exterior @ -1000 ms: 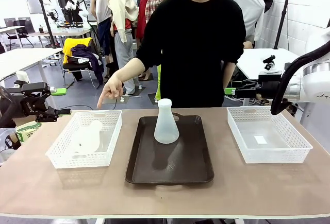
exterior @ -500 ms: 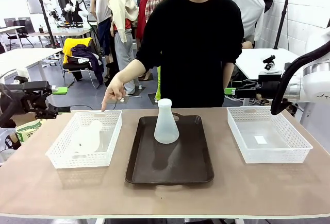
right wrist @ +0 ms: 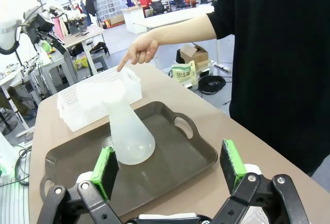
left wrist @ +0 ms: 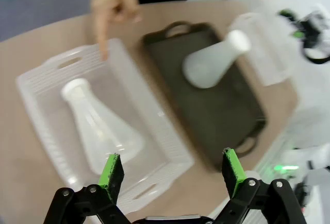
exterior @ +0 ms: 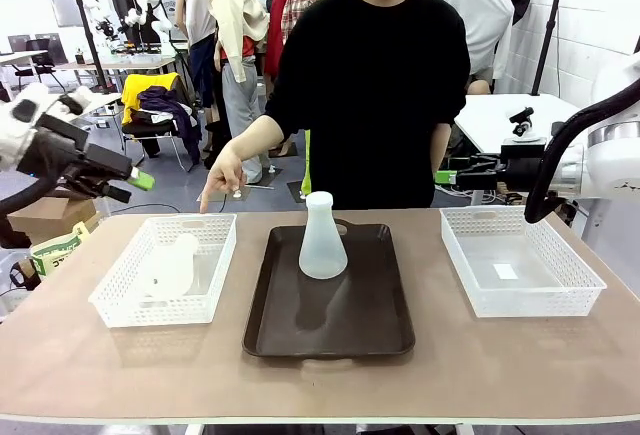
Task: Prepare the laboratory tools.
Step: Pick up the Big flask that the person points to.
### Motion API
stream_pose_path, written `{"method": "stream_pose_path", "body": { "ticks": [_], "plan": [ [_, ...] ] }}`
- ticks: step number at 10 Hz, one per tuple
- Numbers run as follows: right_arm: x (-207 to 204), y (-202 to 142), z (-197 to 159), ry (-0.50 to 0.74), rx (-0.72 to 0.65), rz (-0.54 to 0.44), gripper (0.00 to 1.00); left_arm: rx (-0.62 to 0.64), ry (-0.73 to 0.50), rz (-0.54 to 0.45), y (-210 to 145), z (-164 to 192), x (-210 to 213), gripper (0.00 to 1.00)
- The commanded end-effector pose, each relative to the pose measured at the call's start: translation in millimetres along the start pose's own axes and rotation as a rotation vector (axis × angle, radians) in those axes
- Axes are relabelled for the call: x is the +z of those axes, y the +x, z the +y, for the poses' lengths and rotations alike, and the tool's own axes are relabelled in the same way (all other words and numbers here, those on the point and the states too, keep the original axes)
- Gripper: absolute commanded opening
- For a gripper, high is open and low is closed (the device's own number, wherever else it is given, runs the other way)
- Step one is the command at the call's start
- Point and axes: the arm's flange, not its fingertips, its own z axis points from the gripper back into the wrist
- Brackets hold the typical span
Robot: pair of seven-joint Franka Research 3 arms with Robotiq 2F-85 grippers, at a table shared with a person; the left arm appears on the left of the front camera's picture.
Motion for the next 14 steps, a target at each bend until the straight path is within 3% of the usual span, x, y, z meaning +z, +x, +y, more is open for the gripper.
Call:
{"method": "stream_pose_path", "body": {
  "ticks": [1, 6, 14],
  "plan": [
    [-0.7, -0.1, 1.8, -0.004, 0.001, 0.005, 1.00, 0.052, 0.261, 0.233, 20.2, -0.7, -19.4, 1.00],
    [-0.7, -0.1, 1.8, -0.004, 0.001, 0.005, 1.00, 0.118, 0.503, 0.454, 66.0, 1.8, -87.1, 1.00],
    [-0.7, -0.1, 1.8, -0.004, 0.001, 0.005, 1.00, 0.196, 0.543, 0.415, 87.7, 51.5, -169.9, 1.00]
  ]
}}
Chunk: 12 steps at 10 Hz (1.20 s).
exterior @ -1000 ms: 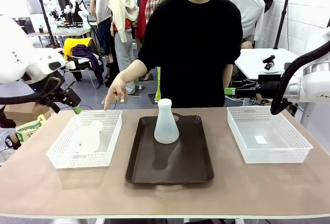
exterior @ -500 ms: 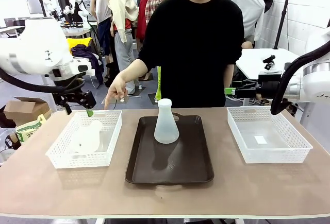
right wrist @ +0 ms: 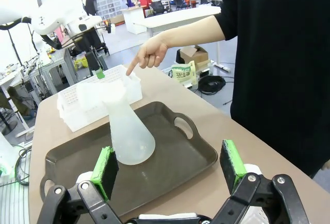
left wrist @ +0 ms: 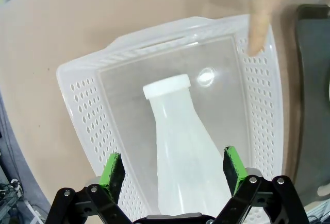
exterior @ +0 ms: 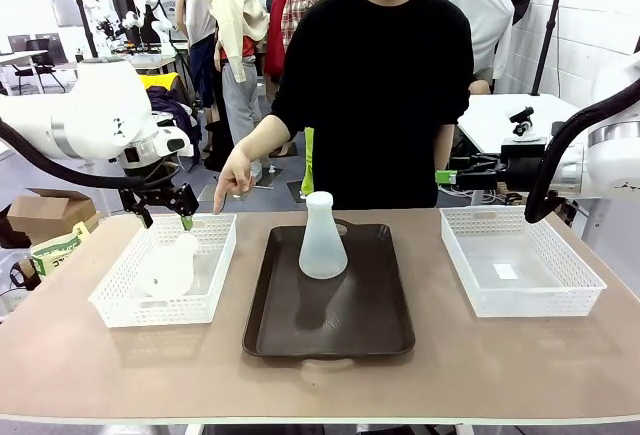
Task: Prepare the laboratory tools.
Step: Pick up the Big flask that the person points to.
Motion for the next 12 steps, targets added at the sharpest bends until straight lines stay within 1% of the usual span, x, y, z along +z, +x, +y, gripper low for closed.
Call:
{"method": "stream_pose_path", "body": {
  "ticks": [1, 2, 4, 7, 12],
  "plan": [
    [-0.8, -0.4, 1.6, -0.004, 0.000, 0.005, 1.00, 0.043, 0.003, -0.027, 15.0, 0.3, -11.8, 1.00],
    [-0.8, -0.4, 1.6, -0.004, 0.000, 0.005, 1.00, 0.058, -0.010, -0.034, 18.6, 1.9, -21.3, 1.00],
    [-0.8, -0.4, 1.6, -0.004, 0.000, 0.005, 1.00, 0.081, 0.001, -0.037, 25.3, 0.1, -34.9, 1.00],
    [-0.8, -0.4, 1.6, -0.004, 0.000, 0.005, 1.00, 0.096, 0.029, -0.009, 30.6, -4.8, -51.4, 1.00],
    [-0.8, -0.4, 1.6, -0.004, 0.000, 0.005, 1.00, 0.141, 0.049, 0.032, 36.3, -7.3, -67.0, 1.00]
  ]
}}
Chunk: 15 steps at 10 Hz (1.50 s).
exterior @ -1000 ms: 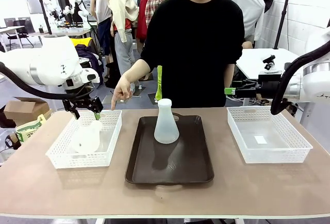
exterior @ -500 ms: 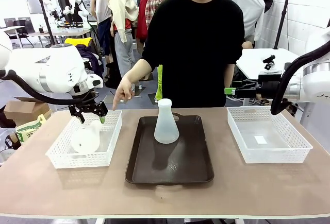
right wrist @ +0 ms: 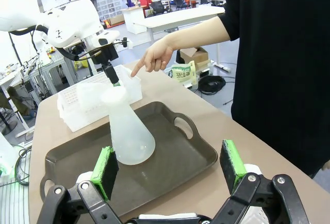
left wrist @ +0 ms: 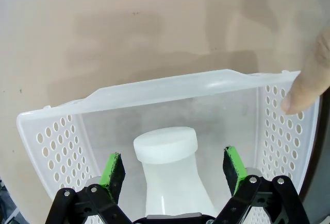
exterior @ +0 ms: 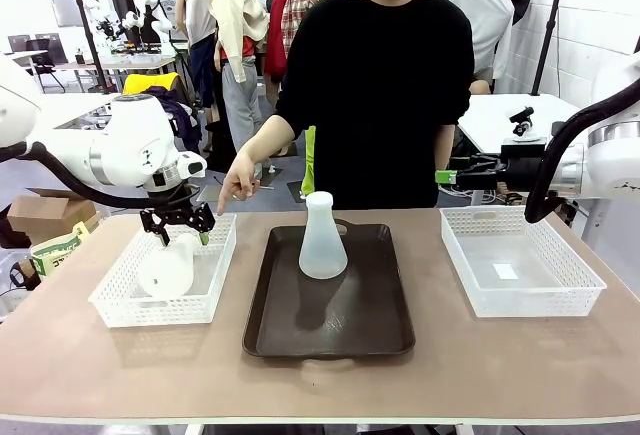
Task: Prepare the laboratory tools.
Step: Pick up the Big flask that the person points to.
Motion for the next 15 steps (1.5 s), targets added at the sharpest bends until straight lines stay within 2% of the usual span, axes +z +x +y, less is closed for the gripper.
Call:
{"method": "stream_pose_path", "body": {
  "ticks": [1, 11, 12, 15],
  "plan": [
    [-0.8, -0.4, 1.6, -0.004, 0.000, 0.005, 1.00, 0.043, 0.052, 0.020, 5.9, -2.9, 0.8, 1.00],
    [-0.8, -0.4, 1.6, -0.004, 0.000, 0.005, 1.00, 0.065, 0.017, 0.042, 0.0, 3.6, 1.6, 1.00],
    [-0.8, -0.4, 1.6, -0.004, 0.000, 0.005, 1.00, 0.055, 0.010, 0.040, -1.2, 3.5, 2.3, 0.88],
    [-0.8, -0.4, 1.6, -0.004, 0.000, 0.005, 1.00, 0.051, 0.016, 0.053, -3.4, 4.5, 1.7, 0.30]
  ]
}}
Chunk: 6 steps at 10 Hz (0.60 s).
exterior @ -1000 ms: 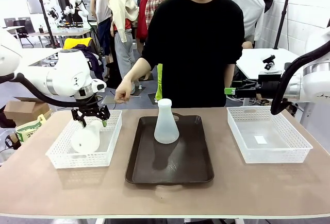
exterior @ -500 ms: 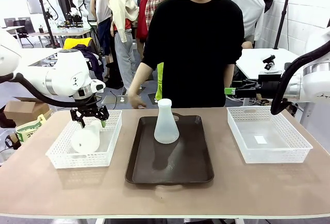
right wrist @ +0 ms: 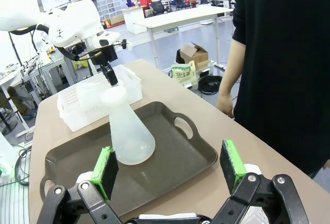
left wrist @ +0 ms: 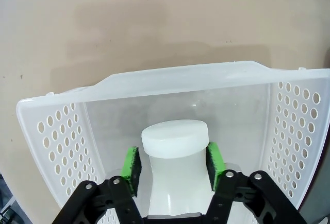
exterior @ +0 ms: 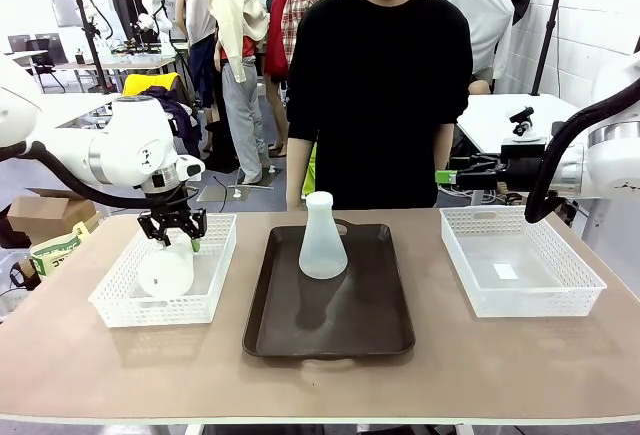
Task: Prepare the laboratory tools.
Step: Pick up the Big flask that the person points to.
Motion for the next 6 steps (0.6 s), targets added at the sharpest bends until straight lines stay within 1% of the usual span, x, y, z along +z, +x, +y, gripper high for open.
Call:
{"method": "stream_pose_path", "body": {
  "ticks": [1, 2, 6],
  "plan": [
    [-0.8, -0.4, 1.6, -0.004, 0.000, 0.005, 1.00, 0.014, 0.001, 0.010, -2.0, -0.1, 4.4, 0.10],
    [-0.8, -0.4, 1.6, -0.004, 0.000, 0.005, 1.00, 0.015, 0.001, 0.014, -2.5, -0.5, 4.1, 0.00],
    [-0.8, -0.4, 1.6, -0.004, 0.000, 0.005, 1.00, 0.022, 0.012, 0.020, -7.0, -2.5, 2.1, 0.00]
  ]
}}
